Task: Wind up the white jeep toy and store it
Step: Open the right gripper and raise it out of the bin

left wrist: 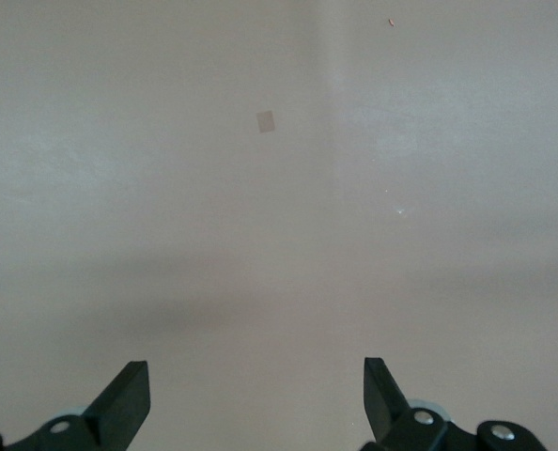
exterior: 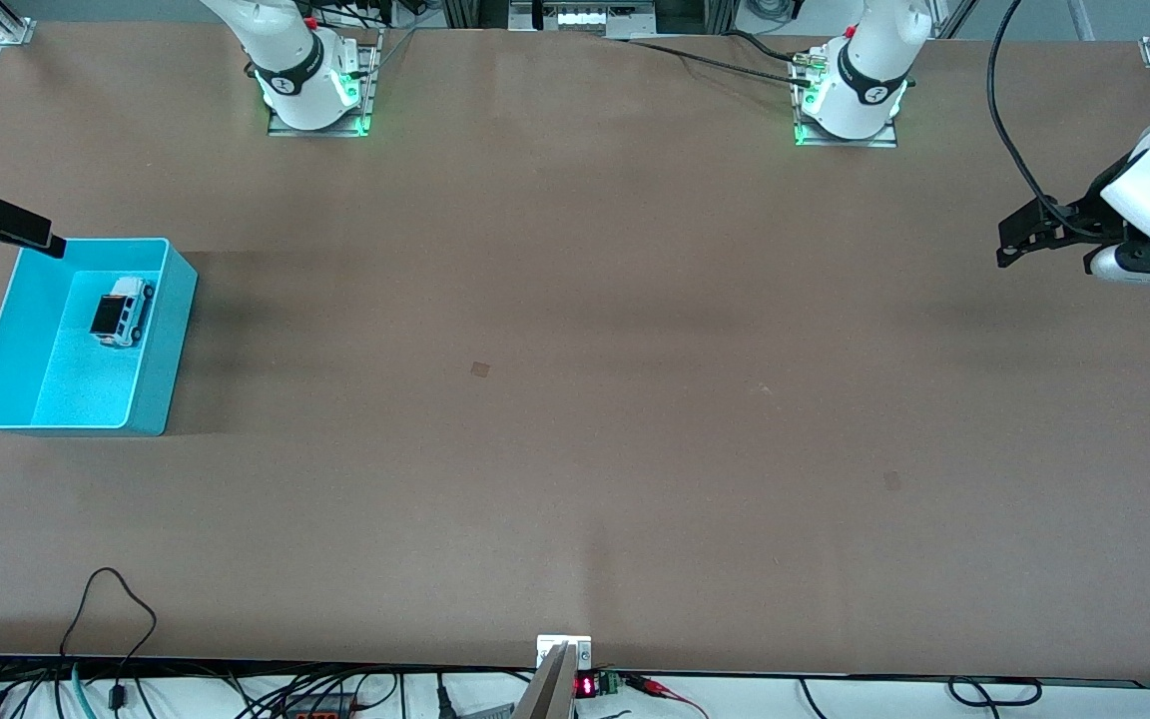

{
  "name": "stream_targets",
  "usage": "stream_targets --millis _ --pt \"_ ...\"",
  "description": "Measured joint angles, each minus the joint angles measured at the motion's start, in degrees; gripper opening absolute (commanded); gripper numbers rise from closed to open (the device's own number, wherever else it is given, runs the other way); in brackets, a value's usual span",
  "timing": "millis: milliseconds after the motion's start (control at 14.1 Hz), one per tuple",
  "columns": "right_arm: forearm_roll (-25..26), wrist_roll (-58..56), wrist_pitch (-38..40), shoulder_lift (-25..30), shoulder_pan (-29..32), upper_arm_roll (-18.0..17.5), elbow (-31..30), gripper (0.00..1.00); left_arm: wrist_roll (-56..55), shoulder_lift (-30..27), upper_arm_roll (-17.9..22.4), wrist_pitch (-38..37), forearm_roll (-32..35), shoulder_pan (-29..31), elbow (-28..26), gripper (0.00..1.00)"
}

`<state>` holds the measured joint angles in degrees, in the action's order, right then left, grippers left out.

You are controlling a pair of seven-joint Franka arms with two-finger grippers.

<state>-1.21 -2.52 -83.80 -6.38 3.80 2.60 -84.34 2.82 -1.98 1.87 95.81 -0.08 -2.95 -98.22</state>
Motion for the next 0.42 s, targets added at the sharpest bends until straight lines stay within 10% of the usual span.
stream_targets --millis 424 --pt "1.4 0.0 -3.8 -1.9 -0.9 -0.2 -0.8 1.0 0.0 0.0 0.0 0.0 0.0 0.0 0.0 1.0"
